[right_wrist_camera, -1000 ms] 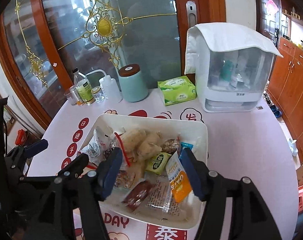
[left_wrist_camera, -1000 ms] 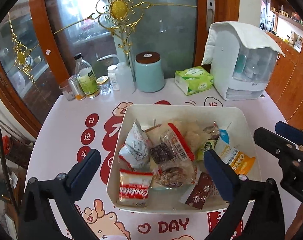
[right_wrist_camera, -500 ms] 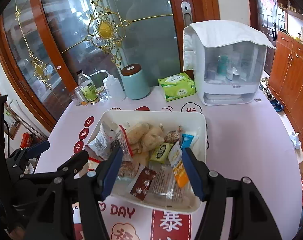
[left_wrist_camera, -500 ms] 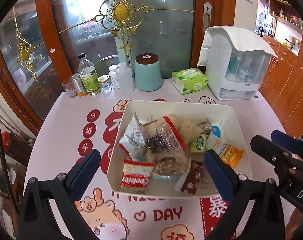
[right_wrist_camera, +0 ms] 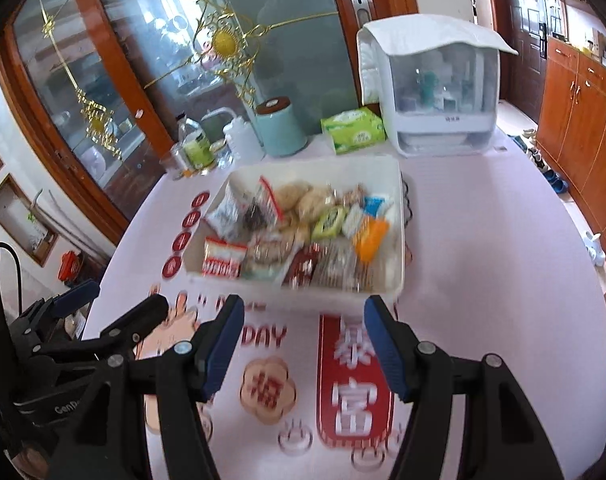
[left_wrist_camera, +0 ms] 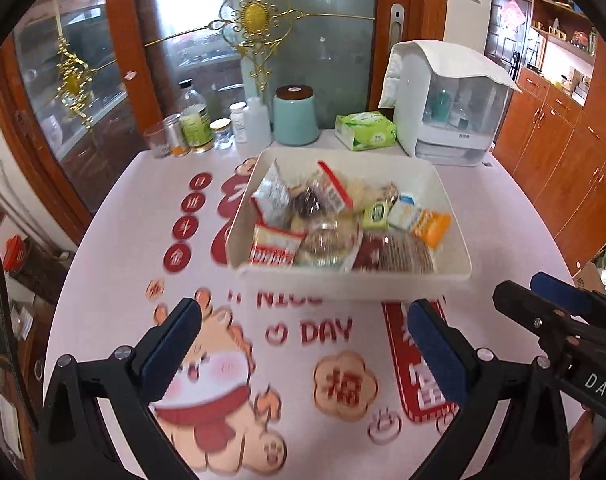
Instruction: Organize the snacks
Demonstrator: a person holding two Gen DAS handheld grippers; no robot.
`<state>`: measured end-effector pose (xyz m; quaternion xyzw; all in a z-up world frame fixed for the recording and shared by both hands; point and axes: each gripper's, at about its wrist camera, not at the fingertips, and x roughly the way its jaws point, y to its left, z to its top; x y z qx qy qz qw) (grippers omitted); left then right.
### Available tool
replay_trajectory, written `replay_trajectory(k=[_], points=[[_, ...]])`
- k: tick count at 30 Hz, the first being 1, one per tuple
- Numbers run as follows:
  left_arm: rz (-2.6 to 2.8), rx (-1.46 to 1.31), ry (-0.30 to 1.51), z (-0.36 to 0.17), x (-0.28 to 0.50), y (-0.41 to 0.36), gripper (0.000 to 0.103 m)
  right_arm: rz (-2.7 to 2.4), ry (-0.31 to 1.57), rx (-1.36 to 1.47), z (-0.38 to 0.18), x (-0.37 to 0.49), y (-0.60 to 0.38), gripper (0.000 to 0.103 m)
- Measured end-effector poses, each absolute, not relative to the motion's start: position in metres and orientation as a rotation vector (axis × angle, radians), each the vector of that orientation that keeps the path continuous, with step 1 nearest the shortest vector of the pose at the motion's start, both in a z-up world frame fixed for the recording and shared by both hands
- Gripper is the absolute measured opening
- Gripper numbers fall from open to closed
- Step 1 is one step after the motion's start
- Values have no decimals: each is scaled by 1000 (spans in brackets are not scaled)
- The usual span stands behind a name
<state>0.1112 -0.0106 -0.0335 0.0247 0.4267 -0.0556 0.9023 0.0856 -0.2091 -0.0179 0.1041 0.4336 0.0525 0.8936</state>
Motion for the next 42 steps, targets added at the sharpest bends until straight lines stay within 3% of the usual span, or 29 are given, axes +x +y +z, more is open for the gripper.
replay_trajectory(k=[16, 42], points=[[-102, 60, 897, -11, -1, -5, 102, 113, 937, 246, -6, -24, -207, 67], [-54, 62, 881, -5, -18, -11, 102, 126, 900, 212, 4, -47, -203, 68]])
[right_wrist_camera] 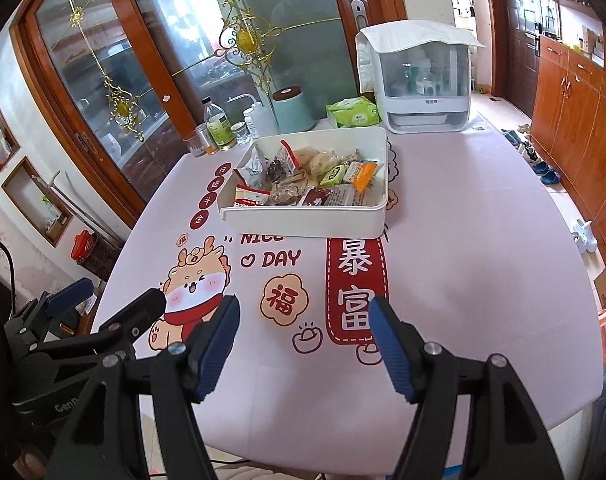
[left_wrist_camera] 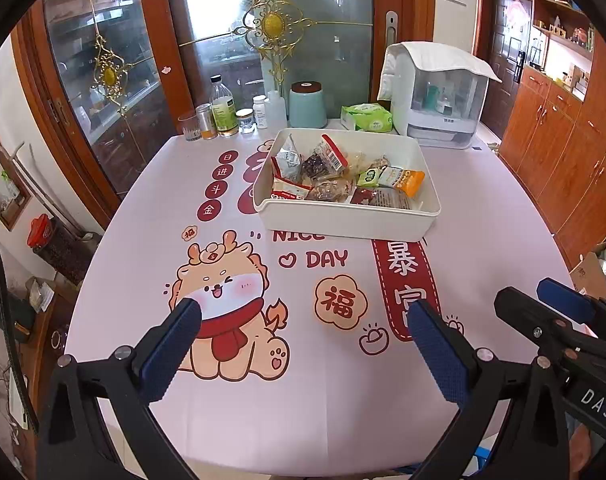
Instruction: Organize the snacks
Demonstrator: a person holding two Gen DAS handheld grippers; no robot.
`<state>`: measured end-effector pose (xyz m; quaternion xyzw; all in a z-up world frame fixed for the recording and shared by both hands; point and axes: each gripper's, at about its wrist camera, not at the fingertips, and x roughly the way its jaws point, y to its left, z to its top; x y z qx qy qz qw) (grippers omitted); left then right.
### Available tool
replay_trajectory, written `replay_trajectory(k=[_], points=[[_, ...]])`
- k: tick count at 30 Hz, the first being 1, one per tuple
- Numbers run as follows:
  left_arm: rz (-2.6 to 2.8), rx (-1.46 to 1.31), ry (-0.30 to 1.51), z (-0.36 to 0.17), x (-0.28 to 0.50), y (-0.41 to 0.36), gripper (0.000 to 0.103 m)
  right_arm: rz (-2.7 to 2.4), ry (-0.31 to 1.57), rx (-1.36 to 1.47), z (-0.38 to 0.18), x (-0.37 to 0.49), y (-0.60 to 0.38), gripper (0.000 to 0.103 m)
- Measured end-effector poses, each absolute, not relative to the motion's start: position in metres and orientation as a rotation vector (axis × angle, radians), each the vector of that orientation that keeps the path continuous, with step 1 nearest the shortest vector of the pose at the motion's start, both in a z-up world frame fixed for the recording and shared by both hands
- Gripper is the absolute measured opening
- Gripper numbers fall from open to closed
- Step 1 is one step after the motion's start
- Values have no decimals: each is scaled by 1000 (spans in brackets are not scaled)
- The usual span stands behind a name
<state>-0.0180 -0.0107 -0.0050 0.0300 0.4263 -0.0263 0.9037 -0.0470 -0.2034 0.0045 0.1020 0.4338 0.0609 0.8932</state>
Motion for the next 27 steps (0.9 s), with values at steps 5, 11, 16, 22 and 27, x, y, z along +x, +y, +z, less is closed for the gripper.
replay_trajectory(k=[5, 11, 16, 22, 27], points=[[-55, 60, 884, -5, -17, -11, 102, 127, 899, 215, 4, -49, -205, 68], [-56, 55, 887, -7, -22, -12, 102, 127, 900, 215, 4, -49, -205, 68], [-55, 54, 888, -7, -21, -12, 102, 126, 901, 216, 2, -50, -206, 68], [-58, 53, 893, -11, -27, -11, 102, 127, 902, 217, 2, -50, -207, 68], [-61, 55, 903, -13, -28, -10, 102, 127, 905, 222, 0, -53, -206, 68]])
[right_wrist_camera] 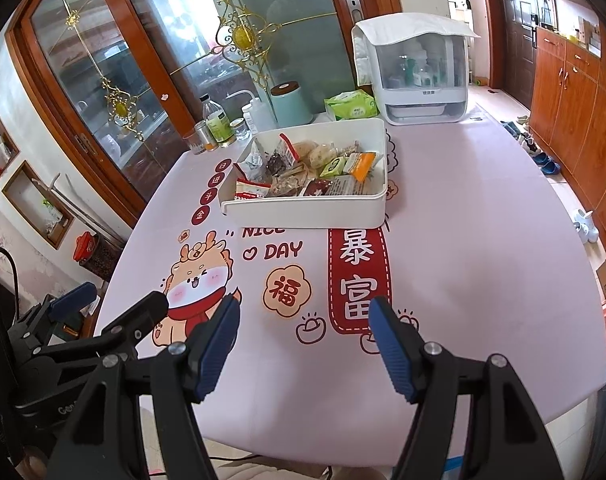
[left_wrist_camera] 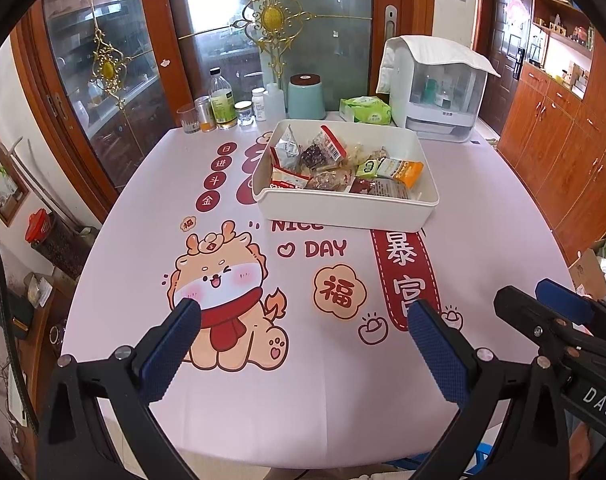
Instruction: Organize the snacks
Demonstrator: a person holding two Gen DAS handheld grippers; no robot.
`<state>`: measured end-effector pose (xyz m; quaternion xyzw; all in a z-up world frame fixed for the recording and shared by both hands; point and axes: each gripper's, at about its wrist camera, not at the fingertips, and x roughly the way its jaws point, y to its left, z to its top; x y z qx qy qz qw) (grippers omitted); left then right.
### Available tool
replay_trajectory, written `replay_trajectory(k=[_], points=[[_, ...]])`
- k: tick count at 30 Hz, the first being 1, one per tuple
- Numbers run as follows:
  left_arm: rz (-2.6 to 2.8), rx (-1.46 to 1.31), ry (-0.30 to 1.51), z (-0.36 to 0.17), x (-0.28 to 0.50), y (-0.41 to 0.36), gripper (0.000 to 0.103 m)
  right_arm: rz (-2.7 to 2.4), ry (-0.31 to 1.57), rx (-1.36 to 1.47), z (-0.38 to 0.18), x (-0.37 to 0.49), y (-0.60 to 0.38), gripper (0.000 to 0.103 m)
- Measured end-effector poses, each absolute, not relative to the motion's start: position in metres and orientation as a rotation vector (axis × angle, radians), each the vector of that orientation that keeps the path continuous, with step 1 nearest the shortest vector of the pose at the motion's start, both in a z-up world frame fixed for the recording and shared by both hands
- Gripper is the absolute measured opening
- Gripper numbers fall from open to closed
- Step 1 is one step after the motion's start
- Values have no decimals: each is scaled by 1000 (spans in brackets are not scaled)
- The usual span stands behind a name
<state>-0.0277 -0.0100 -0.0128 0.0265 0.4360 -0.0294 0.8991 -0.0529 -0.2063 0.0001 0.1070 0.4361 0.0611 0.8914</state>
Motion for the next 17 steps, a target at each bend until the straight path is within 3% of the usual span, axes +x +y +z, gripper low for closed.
replay_trajectory(k=[17], points=[[-62, 55, 909, -13, -27, -9, 102, 128, 910, 228, -4, -58, -204, 68]])
